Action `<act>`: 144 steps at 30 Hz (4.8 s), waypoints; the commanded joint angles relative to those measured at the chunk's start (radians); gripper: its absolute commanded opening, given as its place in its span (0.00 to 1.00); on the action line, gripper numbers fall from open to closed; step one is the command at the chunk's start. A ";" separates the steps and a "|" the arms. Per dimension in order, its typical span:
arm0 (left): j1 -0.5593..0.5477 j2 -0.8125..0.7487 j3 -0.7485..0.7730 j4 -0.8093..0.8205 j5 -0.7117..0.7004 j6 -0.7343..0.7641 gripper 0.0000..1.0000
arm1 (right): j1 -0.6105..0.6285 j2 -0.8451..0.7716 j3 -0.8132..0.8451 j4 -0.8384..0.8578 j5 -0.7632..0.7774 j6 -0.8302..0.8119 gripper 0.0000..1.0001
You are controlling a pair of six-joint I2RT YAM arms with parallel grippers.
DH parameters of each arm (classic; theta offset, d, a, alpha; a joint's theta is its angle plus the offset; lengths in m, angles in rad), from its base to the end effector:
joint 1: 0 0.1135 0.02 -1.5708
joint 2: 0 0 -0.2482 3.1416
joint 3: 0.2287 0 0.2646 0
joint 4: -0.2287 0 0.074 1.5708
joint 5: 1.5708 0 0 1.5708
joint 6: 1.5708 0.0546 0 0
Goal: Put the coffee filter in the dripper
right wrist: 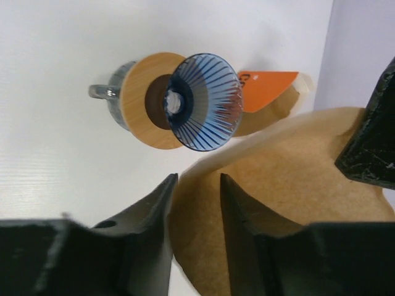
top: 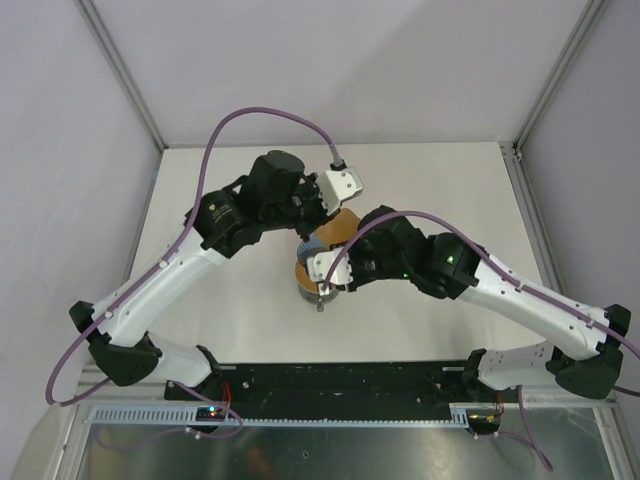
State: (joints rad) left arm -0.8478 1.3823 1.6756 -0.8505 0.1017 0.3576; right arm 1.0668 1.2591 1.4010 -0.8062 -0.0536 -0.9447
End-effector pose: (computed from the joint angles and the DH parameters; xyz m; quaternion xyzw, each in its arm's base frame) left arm 0.2021 -0.2374 0.4214 0.5153 0.7053 -0.1607 0.4595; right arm 0.1383 0.2569 0.3663 -0.7653 0.4713 0.0508 0.4354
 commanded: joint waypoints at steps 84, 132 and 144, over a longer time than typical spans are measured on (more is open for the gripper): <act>0.349 -0.023 -0.191 0.089 0.248 -0.108 0.89 | -0.068 0.309 0.270 -0.001 -0.299 0.083 0.60; 0.290 -0.059 -0.452 0.125 0.216 -0.153 0.49 | -0.131 0.301 -0.023 0.237 0.276 1.108 0.63; 0.289 -0.029 -0.436 0.126 0.216 -0.141 0.50 | -0.170 0.312 -0.065 0.290 0.218 1.101 0.63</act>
State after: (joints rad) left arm -0.5385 1.3560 1.2259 -0.7418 0.2825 0.1719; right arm 0.9085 1.5459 1.3411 -0.5549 0.1772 0.1631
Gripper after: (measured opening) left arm 0.501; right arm 0.632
